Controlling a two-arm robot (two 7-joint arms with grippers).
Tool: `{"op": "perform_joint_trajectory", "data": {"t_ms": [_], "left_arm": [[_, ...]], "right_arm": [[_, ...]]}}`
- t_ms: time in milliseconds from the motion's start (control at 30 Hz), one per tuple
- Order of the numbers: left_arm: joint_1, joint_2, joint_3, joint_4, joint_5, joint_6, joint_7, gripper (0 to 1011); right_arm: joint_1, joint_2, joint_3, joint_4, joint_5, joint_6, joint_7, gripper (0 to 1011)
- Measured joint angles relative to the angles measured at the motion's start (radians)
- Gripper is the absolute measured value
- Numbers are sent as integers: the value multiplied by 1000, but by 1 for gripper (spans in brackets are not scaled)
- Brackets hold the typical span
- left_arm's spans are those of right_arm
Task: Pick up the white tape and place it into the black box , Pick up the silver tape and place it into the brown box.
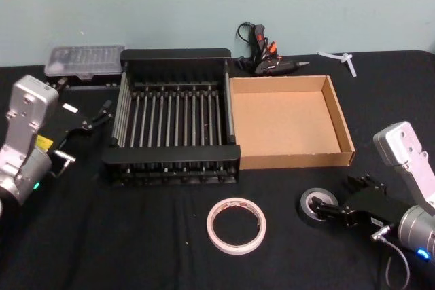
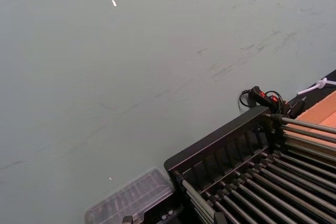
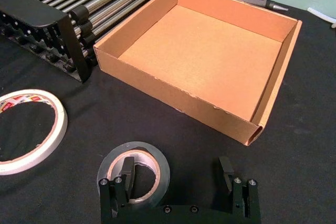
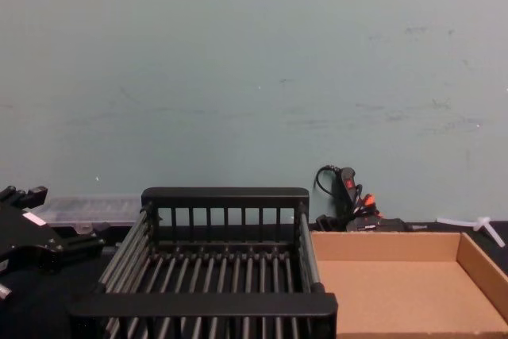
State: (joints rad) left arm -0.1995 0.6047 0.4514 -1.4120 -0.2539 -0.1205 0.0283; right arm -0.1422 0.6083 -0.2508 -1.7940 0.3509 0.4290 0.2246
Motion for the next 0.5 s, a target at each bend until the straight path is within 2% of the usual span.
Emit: {"op": "perform_joint_trajectory", "data": {"t_ms": [167, 200, 267, 367, 500], "left_arm": [[0, 0, 0, 0, 0, 0, 0, 1001], [0, 0, 0, 0, 0, 0, 0, 1001], [0, 0, 0, 0, 0, 0, 0, 1001], [0, 0, 0, 0, 0, 0, 0, 1001], [0, 0, 0, 0, 0, 0, 0, 1001]], "right_arm": [[0, 1, 0, 0, 0, -1, -1, 947], [0, 1, 0, 0, 0, -1, -1, 905], [-1, 1, 0, 0, 1, -1, -1, 882], [-1, 1, 0, 0, 1, -1, -1, 769], [-1, 1, 0, -1, 1, -2, -1, 693]]}}
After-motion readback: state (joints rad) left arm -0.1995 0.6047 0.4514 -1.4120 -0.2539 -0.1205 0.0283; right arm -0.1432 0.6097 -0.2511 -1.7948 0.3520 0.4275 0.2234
